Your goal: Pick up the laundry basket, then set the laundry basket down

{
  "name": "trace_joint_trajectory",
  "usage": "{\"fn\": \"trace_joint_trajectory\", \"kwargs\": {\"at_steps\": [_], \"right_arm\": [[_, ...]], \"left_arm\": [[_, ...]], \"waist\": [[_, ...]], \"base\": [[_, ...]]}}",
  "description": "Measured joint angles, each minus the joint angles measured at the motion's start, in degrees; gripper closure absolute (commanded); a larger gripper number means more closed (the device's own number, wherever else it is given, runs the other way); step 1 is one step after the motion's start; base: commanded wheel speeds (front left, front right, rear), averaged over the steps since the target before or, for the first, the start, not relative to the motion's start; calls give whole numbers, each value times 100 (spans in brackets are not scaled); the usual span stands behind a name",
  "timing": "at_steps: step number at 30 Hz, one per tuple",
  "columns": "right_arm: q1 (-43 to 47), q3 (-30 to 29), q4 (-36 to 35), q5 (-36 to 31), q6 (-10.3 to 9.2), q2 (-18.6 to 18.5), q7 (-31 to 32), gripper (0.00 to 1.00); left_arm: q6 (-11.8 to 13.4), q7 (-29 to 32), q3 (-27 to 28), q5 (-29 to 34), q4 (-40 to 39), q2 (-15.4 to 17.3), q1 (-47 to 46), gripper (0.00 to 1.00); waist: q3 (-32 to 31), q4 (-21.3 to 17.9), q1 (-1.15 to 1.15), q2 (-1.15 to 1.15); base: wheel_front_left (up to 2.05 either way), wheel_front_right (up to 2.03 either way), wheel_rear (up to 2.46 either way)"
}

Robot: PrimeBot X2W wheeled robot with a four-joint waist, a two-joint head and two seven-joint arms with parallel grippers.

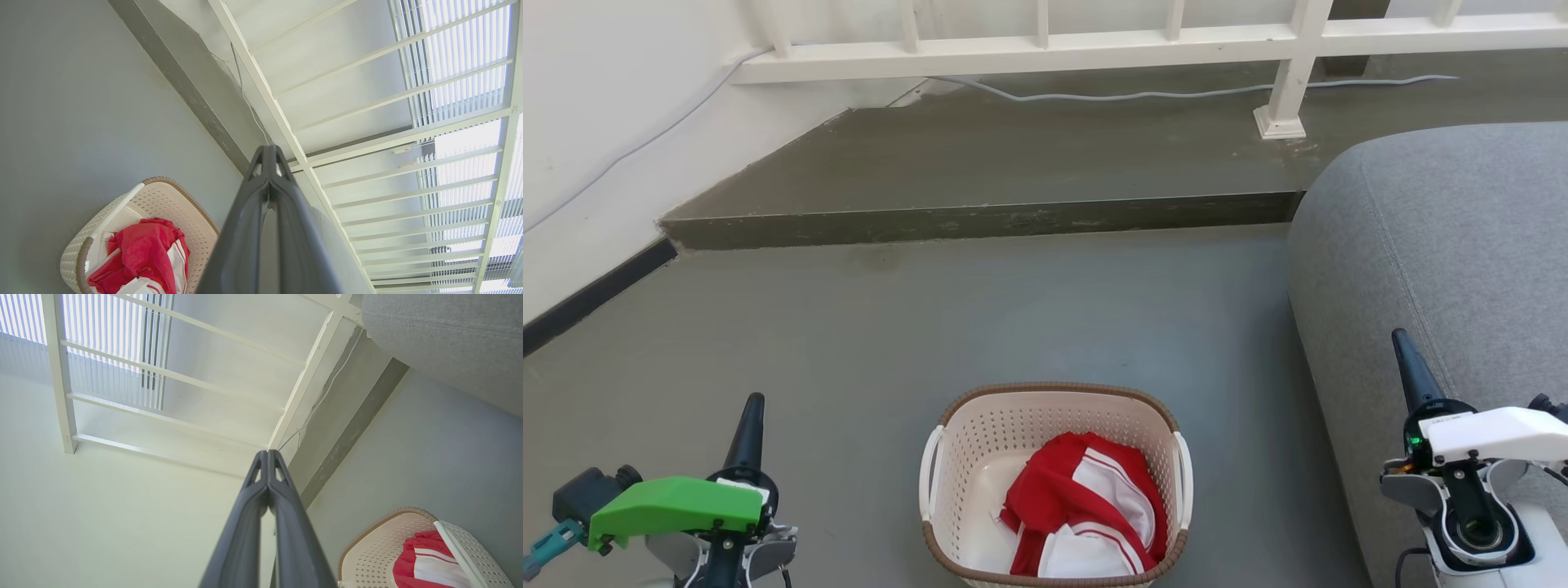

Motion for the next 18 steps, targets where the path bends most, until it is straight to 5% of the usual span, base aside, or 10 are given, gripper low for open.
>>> {"fn": "trace_joint_trajectory", "kwargs": {"at_steps": [18], "right_arm": [[-12, -372, 60, 1271, 104, 146, 333, 100]], "left_arm": [[-52, 331, 293, -1224, -1, -19, -1, 100]], "waist": [[-26, 87, 0, 0]], "base": [[0, 0, 0]]}}
